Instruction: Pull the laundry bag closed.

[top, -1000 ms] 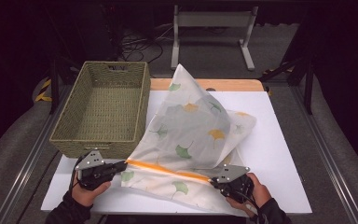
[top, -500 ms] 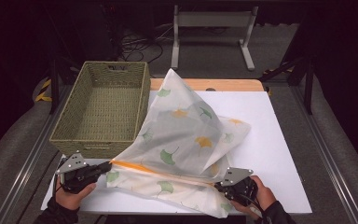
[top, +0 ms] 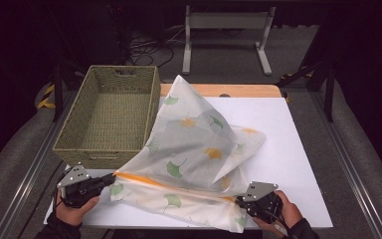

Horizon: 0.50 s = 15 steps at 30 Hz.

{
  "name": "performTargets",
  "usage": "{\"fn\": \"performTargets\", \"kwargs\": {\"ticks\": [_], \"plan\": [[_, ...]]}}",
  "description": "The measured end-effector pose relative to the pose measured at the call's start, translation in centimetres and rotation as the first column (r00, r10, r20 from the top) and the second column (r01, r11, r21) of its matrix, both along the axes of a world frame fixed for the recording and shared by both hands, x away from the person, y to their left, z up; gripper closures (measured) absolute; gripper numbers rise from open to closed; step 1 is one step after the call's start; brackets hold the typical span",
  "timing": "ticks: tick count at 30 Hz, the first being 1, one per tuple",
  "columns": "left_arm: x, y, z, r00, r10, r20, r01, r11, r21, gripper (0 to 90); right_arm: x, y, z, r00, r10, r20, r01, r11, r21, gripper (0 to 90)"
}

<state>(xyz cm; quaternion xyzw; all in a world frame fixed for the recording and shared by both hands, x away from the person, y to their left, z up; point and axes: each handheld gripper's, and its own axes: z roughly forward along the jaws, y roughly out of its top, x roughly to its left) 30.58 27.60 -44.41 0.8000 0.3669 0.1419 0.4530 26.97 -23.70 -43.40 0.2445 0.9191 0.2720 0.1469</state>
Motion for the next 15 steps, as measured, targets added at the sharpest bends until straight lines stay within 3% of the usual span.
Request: {"fn": "performTargets", "kwargs": {"ticks": [2,3,4,5,7,9,15], "plan": [[0.0,0.2,-0.1,0.9998,0.020,-0.003,-0.020,0.9998,-0.008,87.4,0.0,-0.3,-0.1,0.9987,-0.034,0.039,0.036,0.997,-0.067,90.0],[0.0,0.4,0.0,0.9997,0.025,0.002,-0.025,0.9997,-0.003,87.3,0.1,-0.7,-0.1,0.9982,-0.042,0.043,0.045,0.997,-0.070,90.0],[-0.1,0.4,0.0,0.9998,0.016,0.014,-0.016,0.9999,0.003,87.2,0.1,-1.3,-0.1,0.9993,-0.037,0.006,0.037,0.999,0.014,90.0],[-0.2,0.4,-0.1,0.9998,0.002,0.018,-0.002,1.0000,0.002,87.0,0.0,-1.5,0.1,0.9992,-0.039,-0.004,0.039,0.997,0.065,90.0],[-0.3,0.4,-0.2,0.9994,-0.027,0.023,0.027,0.9996,-0.006,86.6,-0.2,-1.2,0.3,0.9985,-0.047,0.028,0.047,0.999,0.023,90.0],[-0.4,0.3,-0.3,0.9985,-0.045,0.031,0.045,0.9990,0.001,85.2,-0.1,-1.1,0.4,0.9982,-0.048,0.036,0.047,0.998,0.030,90.0],[-0.4,0.7,-0.6,0.9991,-0.035,0.024,0.036,0.9988,-0.035,56.6,0.1,-1.6,0.5,0.9933,-0.088,0.075,0.082,0.993,0.088,89.4]]}}
